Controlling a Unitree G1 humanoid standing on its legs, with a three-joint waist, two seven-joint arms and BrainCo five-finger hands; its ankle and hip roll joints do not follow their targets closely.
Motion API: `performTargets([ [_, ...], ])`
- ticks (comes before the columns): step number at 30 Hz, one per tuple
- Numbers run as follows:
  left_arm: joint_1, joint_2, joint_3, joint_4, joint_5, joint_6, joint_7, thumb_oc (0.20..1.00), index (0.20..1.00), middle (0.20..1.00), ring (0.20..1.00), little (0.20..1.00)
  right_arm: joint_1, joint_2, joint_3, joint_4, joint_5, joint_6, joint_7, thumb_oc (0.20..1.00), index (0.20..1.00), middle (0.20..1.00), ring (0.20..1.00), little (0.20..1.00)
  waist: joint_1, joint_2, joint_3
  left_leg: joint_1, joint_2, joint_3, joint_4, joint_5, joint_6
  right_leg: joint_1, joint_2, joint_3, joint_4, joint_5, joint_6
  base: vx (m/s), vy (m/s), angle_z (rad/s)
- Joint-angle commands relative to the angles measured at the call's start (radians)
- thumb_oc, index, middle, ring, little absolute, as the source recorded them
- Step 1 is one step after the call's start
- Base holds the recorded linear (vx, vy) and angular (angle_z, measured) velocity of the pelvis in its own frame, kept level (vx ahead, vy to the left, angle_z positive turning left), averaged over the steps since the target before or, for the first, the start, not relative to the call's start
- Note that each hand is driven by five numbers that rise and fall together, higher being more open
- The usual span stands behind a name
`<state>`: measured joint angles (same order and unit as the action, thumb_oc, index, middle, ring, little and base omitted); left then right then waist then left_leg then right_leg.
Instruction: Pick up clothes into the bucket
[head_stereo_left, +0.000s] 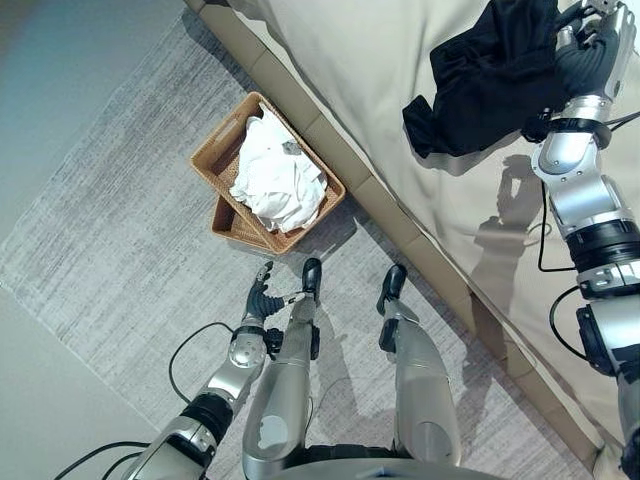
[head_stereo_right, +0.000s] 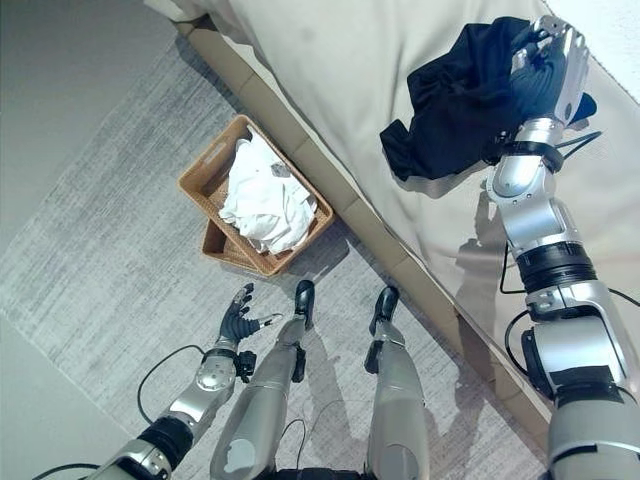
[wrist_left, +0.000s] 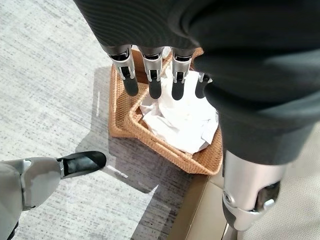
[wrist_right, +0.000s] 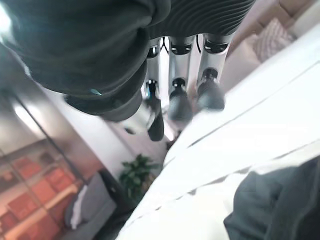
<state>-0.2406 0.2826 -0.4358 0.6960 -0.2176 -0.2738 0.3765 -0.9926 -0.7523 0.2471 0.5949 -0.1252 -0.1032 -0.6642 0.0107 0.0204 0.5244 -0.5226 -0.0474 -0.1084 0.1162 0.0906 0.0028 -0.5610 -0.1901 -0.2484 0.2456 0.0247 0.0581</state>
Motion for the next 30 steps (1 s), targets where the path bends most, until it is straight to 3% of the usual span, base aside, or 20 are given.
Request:
performTargets([
  [1,0.038,0.021,0.046,-0.007,0.021,-0.042,0.009,1.000,1.000,1.000,1.000,1.000,-0.065,-0.043,0.005,-0.006,-0.063,-0.007,-0.003,1.000,1.000,1.000,1.000,1.000,0.017,-0.042,-0.004,0.036,-0.008,-0.065,0.015,-0.045,-0.032,0.063,-0.042,0.052,0.018,-0.009,0.081,-0.01,0.007,-0.06],
  [11,0.042,0.025,0.029,-0.011,0.004,-0.046,0.000,1.000,1.000,1.000,1.000,1.000,-0.191,-0.054,0.129,0.244,-0.020,0.009,0.049,1.000,1.000,1.000,1.000,1.000,0.033,-0.036,-0.004,0.028,-0.010,-0.073,0.015,-0.043,-0.033,0.059,-0.042,0.046,0.023,-0.013,0.080,0.00,0.001,0.00],
  [18,0.041,0.036,0.009,-0.015,-0.017,-0.040,-0.011,1.000,1.000,1.000,1.000,1.000,-0.305,-0.039,0.278,0.528,0.022,0.028,0.158,1.000,1.000,1.000,1.000,1.000,0.052,-0.031,-0.004,-0.011,-0.016,-0.083,0.021,-0.034,-0.036,0.033,-0.047,0.031,0.029,-0.013,0.079,0.00,-0.002,0.02],
  [20,0.036,0.039,-0.007,-0.024,-0.028,-0.035,-0.019,1.000,1.000,1.000,1.000,1.000,-0.333,-0.039,0.321,0.631,0.020,0.044,0.194,1.000,1.000,1.000,1.000,1.000,0.062,-0.021,-0.004,-0.037,-0.022,-0.090,0.025,-0.029,-0.036,0.011,-0.051,0.023,0.040,-0.016,0.077,0.00,-0.008,0.07],
  [30,0.017,0.035,-0.039,-0.059,-0.060,-0.022,-0.041,1.000,1.000,1.000,1.000,1.000,-0.350,-0.064,0.366,0.796,0.026,0.080,0.280,1.000,1.000,1.000,1.000,1.000,0.081,0.019,-0.004,-0.126,-0.034,-0.116,0.008,0.002,-0.037,-0.085,-0.065,-0.004,0.085,-0.031,0.071,0.01,-0.014,0.08],
])
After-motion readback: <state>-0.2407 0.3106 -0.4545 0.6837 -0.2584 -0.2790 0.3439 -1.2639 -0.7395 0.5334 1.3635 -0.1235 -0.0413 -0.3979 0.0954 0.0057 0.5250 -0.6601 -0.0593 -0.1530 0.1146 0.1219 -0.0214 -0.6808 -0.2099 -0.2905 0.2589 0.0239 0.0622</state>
